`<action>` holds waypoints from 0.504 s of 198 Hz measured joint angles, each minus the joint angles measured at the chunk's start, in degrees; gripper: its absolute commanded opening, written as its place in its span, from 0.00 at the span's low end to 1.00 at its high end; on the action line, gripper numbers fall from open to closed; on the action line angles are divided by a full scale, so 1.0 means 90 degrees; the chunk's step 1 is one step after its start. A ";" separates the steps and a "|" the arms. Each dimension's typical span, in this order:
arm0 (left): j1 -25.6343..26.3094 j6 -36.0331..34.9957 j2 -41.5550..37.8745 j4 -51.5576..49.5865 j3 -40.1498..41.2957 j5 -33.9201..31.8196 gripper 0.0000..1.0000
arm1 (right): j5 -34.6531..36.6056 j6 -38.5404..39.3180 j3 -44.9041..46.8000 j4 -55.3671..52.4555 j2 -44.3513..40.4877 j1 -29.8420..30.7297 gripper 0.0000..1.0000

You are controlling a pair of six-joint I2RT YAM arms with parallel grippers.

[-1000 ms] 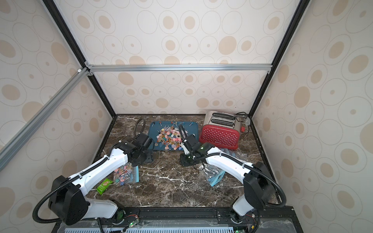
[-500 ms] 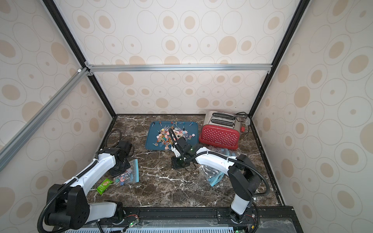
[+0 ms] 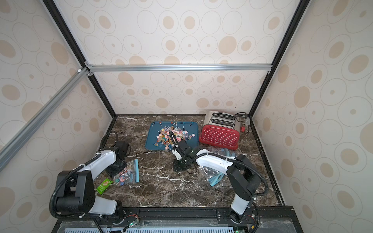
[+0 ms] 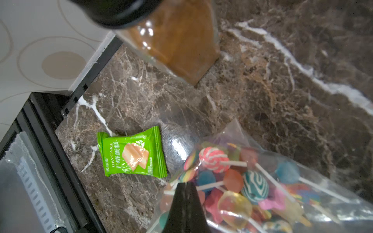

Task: Pour candies out of the ziploc bag
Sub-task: Adjust the ziploc bag at the center of the board.

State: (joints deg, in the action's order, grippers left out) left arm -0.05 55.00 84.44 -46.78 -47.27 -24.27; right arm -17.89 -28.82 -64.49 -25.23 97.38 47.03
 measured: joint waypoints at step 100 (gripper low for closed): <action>0.0277 -0.0238 0.0624 0.0578 -0.0078 0.0991 0.00 | 0.0437 0.0029 0.0097 -0.0245 -0.0369 -0.0236 0.24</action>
State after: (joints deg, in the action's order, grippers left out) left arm 2.44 52.86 90.06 -41.58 -47.97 -15.35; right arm -13.96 -28.56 -63.61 -27.44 94.06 44.91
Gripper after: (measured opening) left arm 0.048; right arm 0.240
